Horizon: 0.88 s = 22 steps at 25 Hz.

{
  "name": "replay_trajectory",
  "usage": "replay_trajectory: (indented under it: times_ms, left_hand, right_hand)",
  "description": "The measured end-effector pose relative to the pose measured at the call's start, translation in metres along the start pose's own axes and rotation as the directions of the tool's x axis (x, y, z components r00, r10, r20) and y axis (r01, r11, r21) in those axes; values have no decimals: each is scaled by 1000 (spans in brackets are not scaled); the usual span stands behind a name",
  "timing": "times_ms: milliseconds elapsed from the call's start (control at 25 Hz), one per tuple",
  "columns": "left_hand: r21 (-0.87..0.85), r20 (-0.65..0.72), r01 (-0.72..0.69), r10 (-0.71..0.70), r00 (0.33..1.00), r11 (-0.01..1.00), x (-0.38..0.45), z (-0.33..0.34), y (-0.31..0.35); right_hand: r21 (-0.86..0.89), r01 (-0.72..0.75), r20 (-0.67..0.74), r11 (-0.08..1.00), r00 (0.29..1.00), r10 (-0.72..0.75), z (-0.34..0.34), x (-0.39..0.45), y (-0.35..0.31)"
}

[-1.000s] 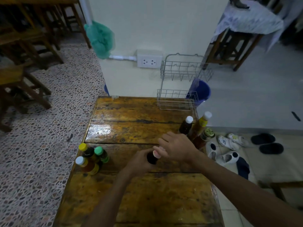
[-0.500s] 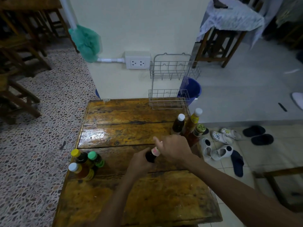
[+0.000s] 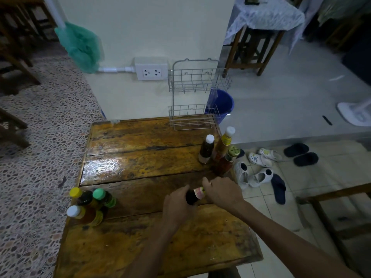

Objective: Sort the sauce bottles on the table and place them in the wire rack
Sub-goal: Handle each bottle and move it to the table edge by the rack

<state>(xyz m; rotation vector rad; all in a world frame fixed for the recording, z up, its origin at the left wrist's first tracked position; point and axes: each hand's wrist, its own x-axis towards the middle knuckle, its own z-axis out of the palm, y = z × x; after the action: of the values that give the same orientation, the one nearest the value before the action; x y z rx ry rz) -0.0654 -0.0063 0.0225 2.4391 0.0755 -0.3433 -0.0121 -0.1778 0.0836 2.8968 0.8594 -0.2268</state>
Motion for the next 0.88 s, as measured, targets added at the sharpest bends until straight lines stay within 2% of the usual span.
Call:
replay_trajectory:
  times_ms: [40, 80, 160, 200, 240, 360, 440, 560, 640, 760, 880]
  left_hand:
    - [-104, -5, 2, -2, 1000, 995, 5, 2, 4]
    - [-215, 4, 1, 0, 1000, 977, 12, 3, 10]
    - [-379, 29, 1, 11, 1000, 926, 26, 3, 23]
    - [-421, 21, -9, 19, 1000, 907, 33, 3, 30]
    - [-448, 3, -29, 34, 999, 894, 42, 4, 36]
    - [-498, -13, -101, 109, 994, 861, 69, 7, 43]
    - [-437, -9, -97, 103, 995, 894, 82, 8, 41]
    - [-369, -88, -120, 94, 992, 922, 96, 16, 41]
    - [-364, -115, -120, 83, 990, 924, 101, 23, 43]
    - [-358, -100, -72, 39, 994, 931, 111, 33, 42]
    - [-411, -68, -15, -14, 998, 912, 121, 41, 42]
  right_hand:
    - [36, -9, -42, 999, 999, 11, 1, 1, 5]
    - [183, -85, -81, 979, 991, 102, -2, 2, 8]
    - [510, -233, -108, 828, 938, 330, -7, 7, 13]
    - [598, -249, -114, 762, 915, 388, -9, 12, 16]
    - [621, -244, -142, 745, 900, 413, -10, 14, 18]
    - [635, -233, -231, 737, 852, 469, -13, 19, 24]
    - [638, -213, -259, 740, 845, 467, -13, 24, 27]
    - [585, -221, -239, 780, 872, 426, -8, 31, 28]
    - [549, -248, -243, 798, 866, 437, -4, 35, 29]
    - [529, -235, -263, 816, 868, 421, -4, 44, 32]
    - [471, -196, -225, 860, 916, 332, -1, 53, 33]
